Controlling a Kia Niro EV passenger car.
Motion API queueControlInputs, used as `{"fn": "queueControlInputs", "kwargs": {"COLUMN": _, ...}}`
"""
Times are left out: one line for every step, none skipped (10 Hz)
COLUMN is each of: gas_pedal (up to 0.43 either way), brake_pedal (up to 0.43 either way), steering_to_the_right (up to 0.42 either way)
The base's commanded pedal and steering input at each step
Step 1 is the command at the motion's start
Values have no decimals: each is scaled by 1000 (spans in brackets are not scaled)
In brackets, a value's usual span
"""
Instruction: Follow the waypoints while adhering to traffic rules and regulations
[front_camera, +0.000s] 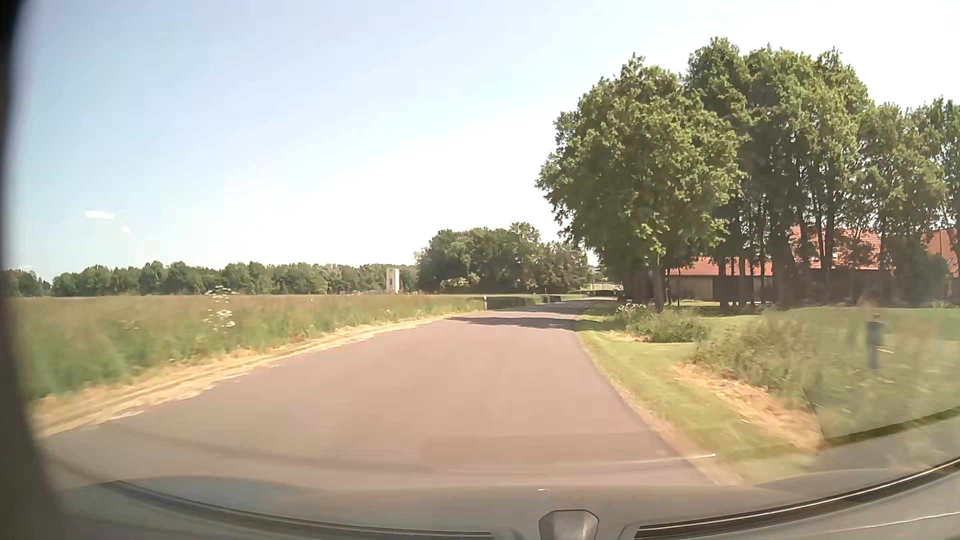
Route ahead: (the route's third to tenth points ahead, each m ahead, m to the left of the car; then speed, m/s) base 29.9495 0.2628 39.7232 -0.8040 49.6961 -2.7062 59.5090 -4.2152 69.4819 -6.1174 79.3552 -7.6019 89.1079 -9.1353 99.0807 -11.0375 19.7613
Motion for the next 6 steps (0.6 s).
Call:
{"fn": "queueControlInputs", "kwargs": {"gas_pedal": 260, "brake_pedal": 6, "steering_to_the_right": 8}}
{"fn": "queueControlInputs", "kwargs": {"gas_pedal": 260, "brake_pedal": 6, "steering_to_the_right": 12}}
{"fn": "queueControlInputs", "kwargs": {"gas_pedal": 260, "brake_pedal": 6, "steering_to_the_right": 14}}
{"fn": "queueControlInputs", "kwargs": {"gas_pedal": 268, "brake_pedal": 6, "steering_to_the_right": 16}}
{"fn": "queueControlInputs", "kwargs": {"gas_pedal": 268, "brake_pedal": 6, "steering_to_the_right": 20}}
{"fn": "queueControlInputs", "kwargs": {"gas_pedal": 268, "brake_pedal": 6, "steering_to_the_right": 21}}
